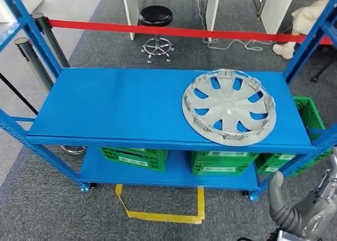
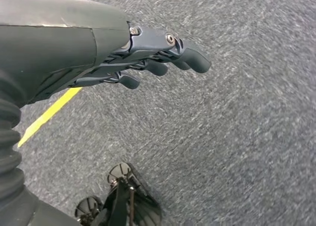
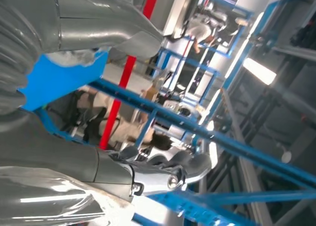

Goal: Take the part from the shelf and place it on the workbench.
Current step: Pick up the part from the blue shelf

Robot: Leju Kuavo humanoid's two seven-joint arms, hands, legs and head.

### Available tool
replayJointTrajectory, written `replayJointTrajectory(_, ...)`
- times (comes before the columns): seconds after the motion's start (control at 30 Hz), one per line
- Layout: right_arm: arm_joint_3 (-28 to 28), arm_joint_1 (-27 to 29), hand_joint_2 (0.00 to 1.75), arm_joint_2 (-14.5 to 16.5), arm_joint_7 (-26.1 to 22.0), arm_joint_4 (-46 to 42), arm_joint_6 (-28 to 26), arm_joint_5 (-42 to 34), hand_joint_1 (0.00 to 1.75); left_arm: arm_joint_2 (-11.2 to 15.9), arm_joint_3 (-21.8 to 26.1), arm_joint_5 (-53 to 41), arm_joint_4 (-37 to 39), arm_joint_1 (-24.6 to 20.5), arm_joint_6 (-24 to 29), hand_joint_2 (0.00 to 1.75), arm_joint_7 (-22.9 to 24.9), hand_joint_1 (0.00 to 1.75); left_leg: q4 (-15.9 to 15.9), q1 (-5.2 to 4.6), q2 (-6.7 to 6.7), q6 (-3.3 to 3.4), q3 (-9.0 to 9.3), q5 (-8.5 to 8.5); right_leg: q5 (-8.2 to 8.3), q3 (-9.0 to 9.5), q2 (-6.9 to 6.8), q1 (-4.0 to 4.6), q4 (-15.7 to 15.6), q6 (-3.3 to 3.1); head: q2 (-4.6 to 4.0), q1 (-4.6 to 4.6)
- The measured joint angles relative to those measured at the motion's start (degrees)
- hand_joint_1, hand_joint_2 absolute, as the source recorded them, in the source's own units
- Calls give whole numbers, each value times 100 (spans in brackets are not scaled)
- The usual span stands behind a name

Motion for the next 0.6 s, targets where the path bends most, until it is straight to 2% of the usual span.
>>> replayJointTrajectory(0.07, -2, 44, 175, -8, -13, 1, -14, 13, 0, 11, -1, -36, 4, -9, -19, 175, -17, 0, 24, 5, 0, -49, 6, -23, 11, 21, 4, -14, -21, -51, 0, -1)
replayJointTrajectory(0.1, -4, 61, 175, -12, -28, 0, -17, 23, 0, 19, -1, -55, 6, -13, -20, 175, -22, 0, 101, 9, 2, -81, -17, -85, 13, 36, -3, -27, -36, -78, 0, -16)
replayJointTrajectory(0.17, -7, 85, 175, -13, -61, -2, -22, 38, 0, 34, -1, -86, 7, -17, -16, 175, -25, 0, 598, 33, 6, -150, -235, -373, 9, 65, -21, -52, -57, -123, 0, -47)
replayJointTrajectory(0.23, -10, 102, 175, -14, -78, -2, -24, 46, 0, 39, -1, -96, 9, -13, -11, 175, -25, 0, 1377, 69, 8, -202, -617, -694, -5, 72, -29, -54, -56, -144, 0, -63)
replayJointTrajectory(0.27, -11, 109, 175, -15, -82, -1, -24, 47, 0, 42, -1, -97, 10, -9, -10, 175, -25, 0, 1623, 85, 8, -218, -750, -735, -12, 79, -29, -55, -55, -147, 0, -64)
replayJointTrajectory(0.3, -13, 113, 175, -15, -86, -1, -23, 49, 0, 43, 0, -102, 11, -6, -7, 175, -25, 0, 1661, 99, 8, -227, -790, -659, -19, 91, -25, -56, -55, -147, 0, -65)
replayJointTrajectory(0.33, -14, 118, 175, -15, -90, -1, -21, 51, 0, 45, 1, -114, 11, -4, -1, 175, -21, 0, 1466, 110, 8, -229, -722, -472, -31, 111, -20, -58, -54, -142, 0, -65)
replayJointTrajectory(0.4, -17, 124, 175, -15, -104, -2, -1, 59, 0, 51, 1, -149, 13, -7, 15, 175, -3, 0, 707, 117, 8, -210, -408, -32, -66, 143, -13, -54, -52, -109, 0, -64)
replayJointTrajectory(0.43, -19, 125, 175, -15, -110, -2, 13, 63, 0, 53, 1, -168, 15, -12, 23, 175, 12, 0, 368, 111, 8, -193, -267, 87, -86, 153, -10, -46, -46, -82, 0, -63)
replayJointTrajectory(0.47, -20, 126, 175, -15, -118, -3, 28, 66, 0, 54, 1, -185, 19, -16, 31, 175, 25, 0, 166, 101, 9, -171, -189, 128, -96, 151, -10, -37, -46, -49, 0, -59)
replayJointTrajectory(0.5, -20, 128, 175, -15, -125, -3, 40, 67, 0, 54, 1, -199, 22, -18, 39, 175, 34, 0, 98, 88, 9, -145, -167, 101, -98, 145, -11, -31, -52, -13, 0, -57)
replayJointTrajectory(0.6, -22, 135, 175, -15, -143, -4, 55, 68, 0, 57, 2, -223, 29, -3, 63, 175, 40, 0, 34, 98, 12, -37, -164, 119, -137, 124, -15, -46, -40, 80, 0, -47)
